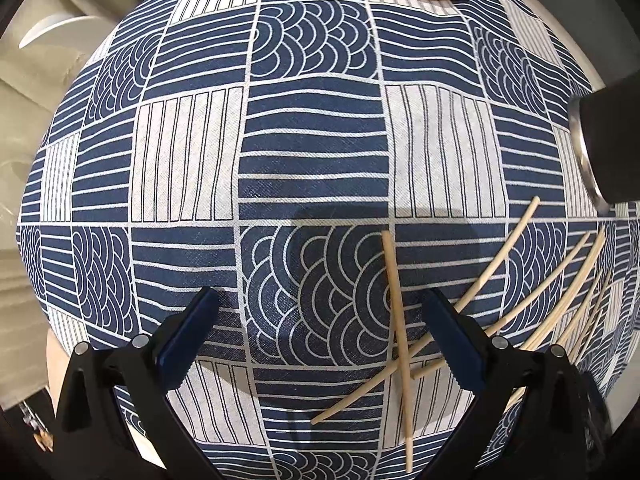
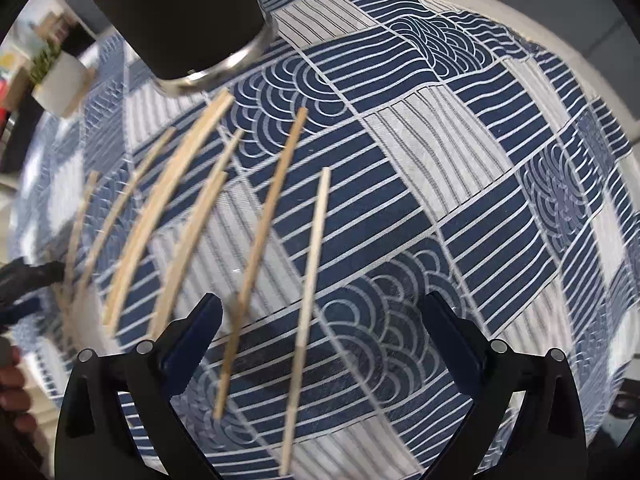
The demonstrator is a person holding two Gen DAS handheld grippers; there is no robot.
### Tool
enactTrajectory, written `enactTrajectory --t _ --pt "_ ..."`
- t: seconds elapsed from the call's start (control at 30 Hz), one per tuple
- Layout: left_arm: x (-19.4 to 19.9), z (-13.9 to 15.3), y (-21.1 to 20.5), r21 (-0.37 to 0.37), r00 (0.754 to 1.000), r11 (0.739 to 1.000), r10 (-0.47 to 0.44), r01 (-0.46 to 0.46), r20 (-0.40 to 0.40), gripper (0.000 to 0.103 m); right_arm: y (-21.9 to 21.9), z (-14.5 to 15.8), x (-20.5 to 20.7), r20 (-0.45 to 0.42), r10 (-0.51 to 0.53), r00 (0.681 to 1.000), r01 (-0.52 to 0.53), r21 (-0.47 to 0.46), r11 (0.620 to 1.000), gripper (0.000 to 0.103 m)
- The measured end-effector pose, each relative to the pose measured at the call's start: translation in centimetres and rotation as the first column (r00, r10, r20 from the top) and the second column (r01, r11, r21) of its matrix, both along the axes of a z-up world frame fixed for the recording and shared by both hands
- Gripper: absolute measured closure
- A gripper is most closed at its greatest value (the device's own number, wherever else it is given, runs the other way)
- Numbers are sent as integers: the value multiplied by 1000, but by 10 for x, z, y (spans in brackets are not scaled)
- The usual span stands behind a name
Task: Organize utensils
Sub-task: 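Lower both tools to the chopsticks and close both on one chopstick each, then lift the chopstick in the right tool toward the black cup while the left tool lifts its chopstick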
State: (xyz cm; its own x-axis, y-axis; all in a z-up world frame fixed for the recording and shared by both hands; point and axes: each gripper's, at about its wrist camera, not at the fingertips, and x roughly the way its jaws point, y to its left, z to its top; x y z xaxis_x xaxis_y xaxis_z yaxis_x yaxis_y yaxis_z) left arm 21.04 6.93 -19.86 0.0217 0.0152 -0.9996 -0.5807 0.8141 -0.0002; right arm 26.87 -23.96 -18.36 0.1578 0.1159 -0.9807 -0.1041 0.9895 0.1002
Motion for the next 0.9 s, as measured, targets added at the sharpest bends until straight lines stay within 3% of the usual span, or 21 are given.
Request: enactTrajectory --t 0.07,0.17,0.23,0.33,0.4,0.43,0.5,0.53,0.6,0.67,0.83,0.9 --pt "1 -1 2 -2 1000 1000 -4 4 -6 4 -7 8 -1 15 -20 1000 19 9 1000 8" --pt "2 -1 2 -2 1000 1000 -12 12 -12 5 -10 12 0 54 -22 998 26 -86 996 9" --pt "5 -1 1 -2 1000 1000 -20 20 -10 9 -11 10 1 41 -6 999 11 -115 993 30" --pt "16 9 -8 11 998 998 -70 70 2 26 -12 8 6 16 -15 1000 17 -86 996 38" --pt "21 15 -20 27 991 991 -135 134 26 46 -9 8 9 20 5 1000 -4 -83 997 56" --pt "23 17 -25 30 986 986 -162 161 34 51 -6 10 10 20 17 1000 -15 -83 996 63" --pt "26 19 -31 32 980 980 -195 194 41 65 3 12 10 16 42 999 -41 -83 996 95" --pt "26 19 -32 30 977 978 -207 206 46 70 5 11 11 10 49 999 -48 -91 995 96" --pt "27 19 -31 12 975 977 -215 215 55 93 3 12 14 6 41 999 -41 -73 997 98" --pt "27 19 -25 -36 975 975 -215 217 62 98 -2 12 18 -3 24 1000 -24 -54 998 98" --pt "15 8 -3 -112 969 965 -228 238 100 98 -31 23 8 13 -6 1000 7 -47 999 98" --pt "11 7 0 -112 964 960 -246 257 104 98 -37 30 7 25 -22 999 23 -43 999 99"
